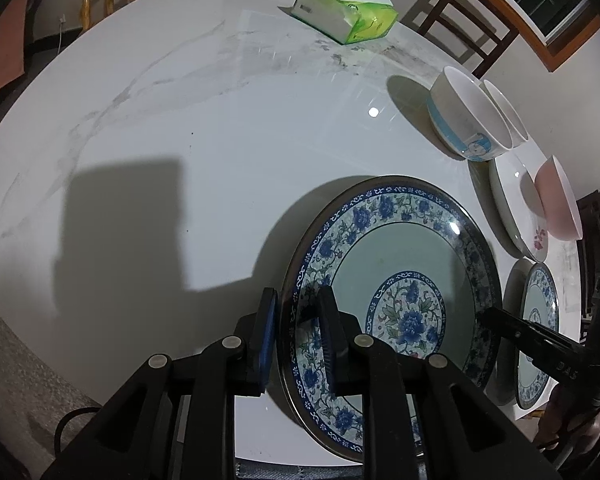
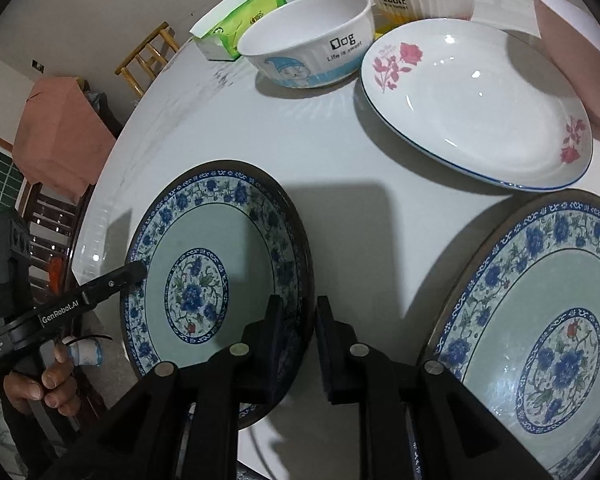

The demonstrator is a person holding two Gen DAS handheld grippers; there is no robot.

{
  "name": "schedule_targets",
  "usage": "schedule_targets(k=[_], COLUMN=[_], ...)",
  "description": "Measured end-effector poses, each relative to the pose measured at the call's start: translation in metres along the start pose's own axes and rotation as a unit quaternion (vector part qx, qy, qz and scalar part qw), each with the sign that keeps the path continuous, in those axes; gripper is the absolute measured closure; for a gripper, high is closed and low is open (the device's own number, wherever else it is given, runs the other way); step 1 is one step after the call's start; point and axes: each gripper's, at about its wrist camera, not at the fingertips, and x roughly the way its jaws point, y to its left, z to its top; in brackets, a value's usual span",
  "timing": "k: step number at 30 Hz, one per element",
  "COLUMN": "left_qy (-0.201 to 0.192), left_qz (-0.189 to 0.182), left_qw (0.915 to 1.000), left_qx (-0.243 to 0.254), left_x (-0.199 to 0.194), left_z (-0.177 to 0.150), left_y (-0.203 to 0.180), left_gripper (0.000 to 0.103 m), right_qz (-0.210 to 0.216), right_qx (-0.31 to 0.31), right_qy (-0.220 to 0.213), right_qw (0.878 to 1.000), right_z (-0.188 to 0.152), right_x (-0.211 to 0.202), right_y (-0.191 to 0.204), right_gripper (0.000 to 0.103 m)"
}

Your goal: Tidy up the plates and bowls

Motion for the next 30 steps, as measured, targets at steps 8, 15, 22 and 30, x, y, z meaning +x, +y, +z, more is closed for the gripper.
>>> schedule_targets(k=[8, 15, 22, 30], left_qy=[0.002, -0.019, -0.047, -0.054], left_qz=[0.014, 0.026, 0.025, 0.0], left_qw=[0.9999, 0.9993, 0.9984, 0.9985], left_qx=[-0.003, -0.02, -0.018, 0.015], left_x=[0.0, -0.012, -0.03, -0.035], left_z=[0.0, 0.0, -0.002, -0.012], left_y=[0.0, 0.008, -0.004, -0.043], left_gripper=[0.071, 0.063, 0.061, 0.06], right_qz=[-0.006, -0.019, -0.012, -0.025], right_qx=[-0.01, -0.023, -0.047, -0.051], right_qy=[0.003, -0.013, -0.024, -0.035], right_qw=[1.0, 0.999, 0.999, 0.998], right_z=[0.002, 0.003, -0.002, -0.024], right_x=[0.0, -0.011, -0.031, -0.061], right_y=[0.005, 0.003, -0.003, -0.03], right_gripper=[0.079, 0.073, 0.068, 0.068])
